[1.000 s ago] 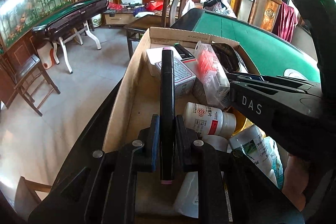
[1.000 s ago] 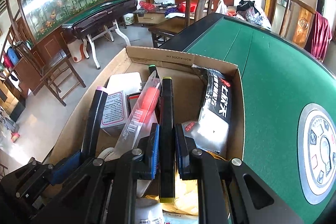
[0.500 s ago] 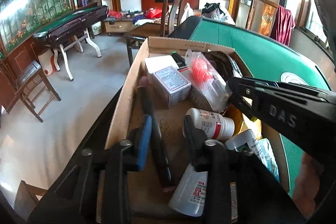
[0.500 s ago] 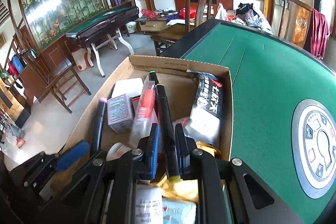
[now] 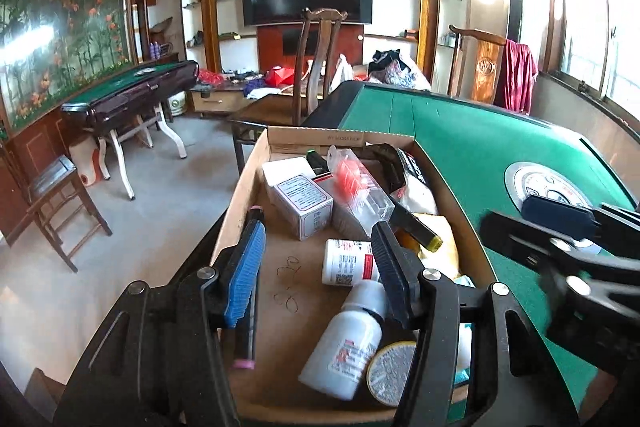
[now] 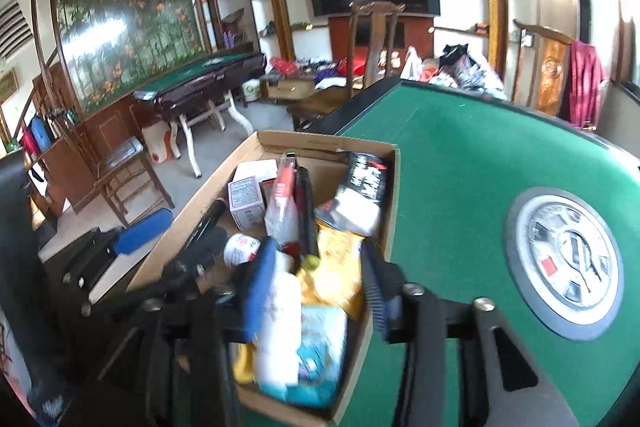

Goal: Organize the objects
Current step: 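Lower both grippers into the box and open them to release the markers, then lift both open grippers up away from the box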

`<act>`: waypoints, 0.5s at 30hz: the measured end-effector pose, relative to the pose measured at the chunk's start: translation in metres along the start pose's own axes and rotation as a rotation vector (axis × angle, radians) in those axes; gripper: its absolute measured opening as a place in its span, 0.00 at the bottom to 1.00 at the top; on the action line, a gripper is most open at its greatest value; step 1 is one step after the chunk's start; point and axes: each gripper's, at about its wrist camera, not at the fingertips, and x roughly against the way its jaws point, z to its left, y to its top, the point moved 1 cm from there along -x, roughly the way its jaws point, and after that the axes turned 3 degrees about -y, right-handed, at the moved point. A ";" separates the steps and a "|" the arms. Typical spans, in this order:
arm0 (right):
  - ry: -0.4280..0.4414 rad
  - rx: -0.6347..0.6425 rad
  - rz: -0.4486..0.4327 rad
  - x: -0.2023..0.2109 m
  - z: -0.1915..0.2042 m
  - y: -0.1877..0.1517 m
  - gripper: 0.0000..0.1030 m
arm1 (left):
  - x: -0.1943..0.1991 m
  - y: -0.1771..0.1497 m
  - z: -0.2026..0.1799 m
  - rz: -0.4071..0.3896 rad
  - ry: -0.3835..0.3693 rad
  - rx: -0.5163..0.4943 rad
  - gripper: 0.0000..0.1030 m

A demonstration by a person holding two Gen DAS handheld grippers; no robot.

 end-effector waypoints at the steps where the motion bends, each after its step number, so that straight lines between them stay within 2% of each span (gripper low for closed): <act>1: 0.002 0.003 -0.008 0.005 -0.001 -0.004 0.47 | 0.003 -0.001 -0.001 -0.006 0.001 0.002 0.54; 5: 0.017 0.021 -0.054 0.028 -0.005 -0.015 0.58 | 0.014 -0.006 -0.004 -0.019 0.043 0.012 0.54; 10: 0.102 0.016 -0.089 0.047 -0.008 -0.022 0.62 | 0.024 -0.011 -0.006 -0.023 0.080 0.011 0.54; 15: 0.128 0.005 -0.106 0.061 -0.007 -0.026 0.65 | 0.030 -0.013 -0.008 -0.027 0.103 0.007 0.54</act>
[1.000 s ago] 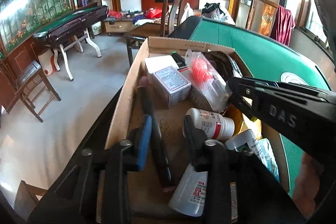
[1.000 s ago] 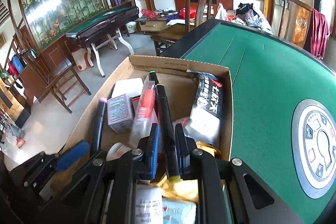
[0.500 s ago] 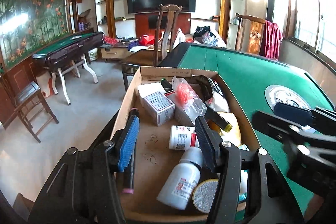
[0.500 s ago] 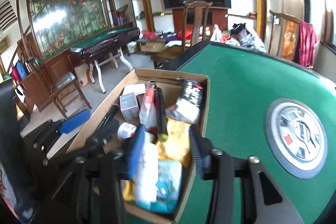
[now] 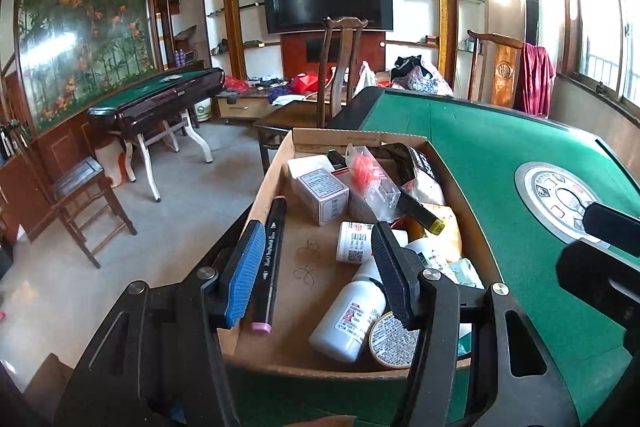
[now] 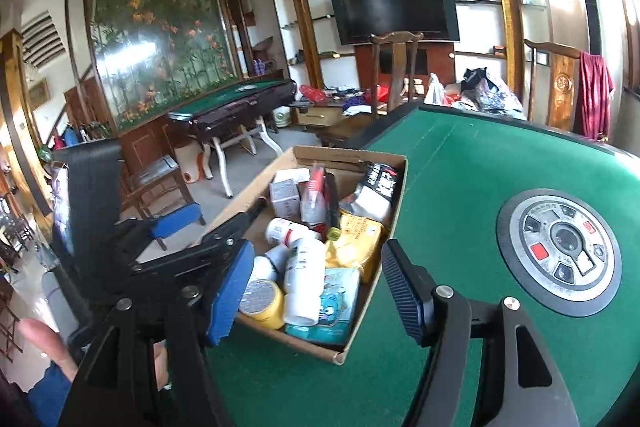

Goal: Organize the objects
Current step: 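Lift both open grippers up away from the box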

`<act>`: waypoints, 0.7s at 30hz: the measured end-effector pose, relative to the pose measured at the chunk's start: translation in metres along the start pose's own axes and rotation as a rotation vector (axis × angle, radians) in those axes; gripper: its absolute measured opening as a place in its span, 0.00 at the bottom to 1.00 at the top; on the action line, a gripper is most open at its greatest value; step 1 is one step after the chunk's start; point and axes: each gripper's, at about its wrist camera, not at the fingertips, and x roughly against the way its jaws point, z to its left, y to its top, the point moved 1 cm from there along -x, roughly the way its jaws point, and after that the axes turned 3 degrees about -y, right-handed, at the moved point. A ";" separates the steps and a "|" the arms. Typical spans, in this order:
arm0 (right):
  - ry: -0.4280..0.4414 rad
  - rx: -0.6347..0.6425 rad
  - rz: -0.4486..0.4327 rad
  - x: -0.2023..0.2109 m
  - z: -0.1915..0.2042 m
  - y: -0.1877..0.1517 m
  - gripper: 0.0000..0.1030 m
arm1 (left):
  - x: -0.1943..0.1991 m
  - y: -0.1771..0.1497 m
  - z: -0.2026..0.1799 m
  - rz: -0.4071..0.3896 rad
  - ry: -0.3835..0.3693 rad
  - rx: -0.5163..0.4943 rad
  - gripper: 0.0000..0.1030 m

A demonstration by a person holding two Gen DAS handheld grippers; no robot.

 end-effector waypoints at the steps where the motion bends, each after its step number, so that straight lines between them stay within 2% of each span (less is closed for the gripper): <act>1: 0.000 0.005 -0.002 0.001 0.001 -0.001 0.65 | 0.000 0.000 0.000 -0.001 0.002 0.005 0.54; 4: -0.035 0.012 -0.018 0.003 0.002 -0.003 0.65 | 0.000 0.000 0.001 0.004 0.005 0.010 0.54; 9: -0.032 0.010 0.001 -0.003 0.001 -0.005 0.65 | 0.000 0.000 0.003 0.017 0.023 0.016 0.55; 12: -0.037 0.023 -0.001 -0.004 0.003 -0.007 0.65 | -0.001 0.000 0.007 0.021 0.047 0.023 0.65; 21: -0.055 0.063 0.010 -0.010 0.011 -0.013 0.65 | 0.008 0.002 0.022 -0.002 0.100 0.060 0.66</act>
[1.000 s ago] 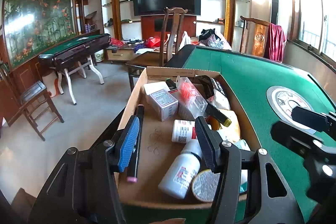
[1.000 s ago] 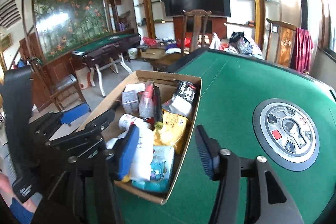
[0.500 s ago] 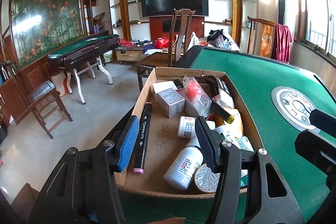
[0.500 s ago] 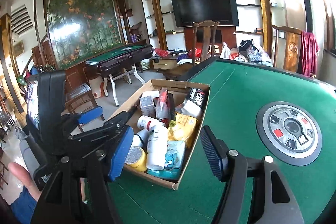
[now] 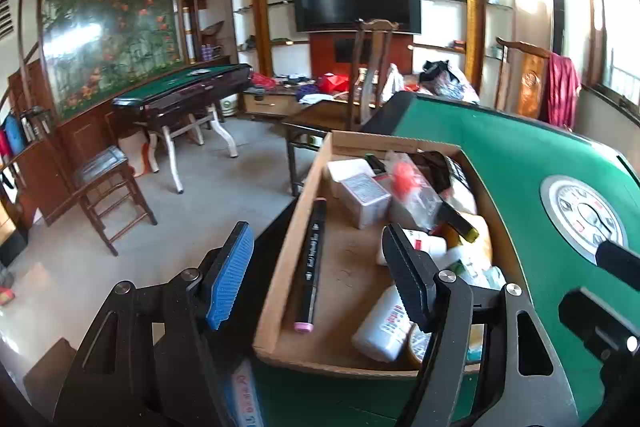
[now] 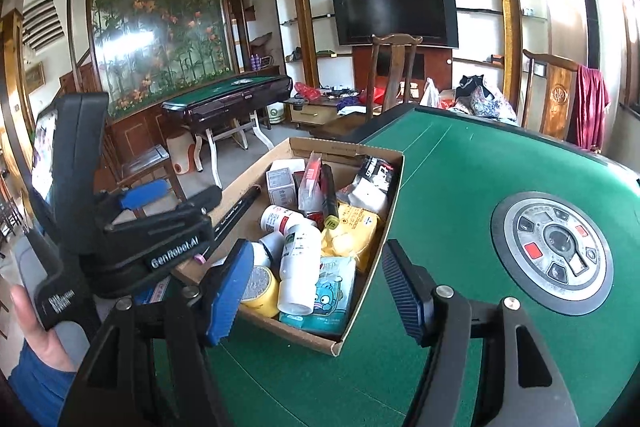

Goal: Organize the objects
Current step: 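Lift both open grippers up away from the box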

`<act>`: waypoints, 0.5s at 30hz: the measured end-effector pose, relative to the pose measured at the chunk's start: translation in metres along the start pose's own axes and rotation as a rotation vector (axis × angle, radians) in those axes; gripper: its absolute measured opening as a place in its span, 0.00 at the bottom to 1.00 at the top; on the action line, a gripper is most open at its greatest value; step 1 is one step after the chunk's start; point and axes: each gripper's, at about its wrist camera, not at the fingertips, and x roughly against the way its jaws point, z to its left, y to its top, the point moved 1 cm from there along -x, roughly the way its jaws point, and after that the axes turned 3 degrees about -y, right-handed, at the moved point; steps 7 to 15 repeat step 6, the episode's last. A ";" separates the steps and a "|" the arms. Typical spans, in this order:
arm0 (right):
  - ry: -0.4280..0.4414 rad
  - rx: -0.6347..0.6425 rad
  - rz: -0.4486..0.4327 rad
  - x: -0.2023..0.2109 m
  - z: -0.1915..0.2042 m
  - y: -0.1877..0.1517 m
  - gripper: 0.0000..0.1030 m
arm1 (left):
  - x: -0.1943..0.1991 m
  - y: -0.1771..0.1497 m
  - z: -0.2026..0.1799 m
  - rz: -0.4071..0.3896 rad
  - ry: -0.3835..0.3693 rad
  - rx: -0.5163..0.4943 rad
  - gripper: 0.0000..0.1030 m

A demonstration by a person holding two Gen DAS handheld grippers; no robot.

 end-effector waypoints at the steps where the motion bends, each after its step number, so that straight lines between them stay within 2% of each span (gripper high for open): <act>1: -0.005 0.003 -0.001 0.000 0.001 0.000 0.65 | 0.001 0.000 0.002 0.000 0.007 0.009 0.66; 4: -0.010 0.008 -0.003 0.000 0.001 -0.001 0.65 | 0.002 0.000 0.004 0.008 -0.003 0.022 0.66; 6: -0.012 0.006 -0.003 0.000 0.001 -0.001 0.68 | 0.003 -0.001 0.005 0.003 0.015 0.025 0.66; 15: -0.012 0.006 -0.003 0.000 0.001 -0.001 0.68 | 0.003 -0.001 0.005 0.003 0.015 0.025 0.66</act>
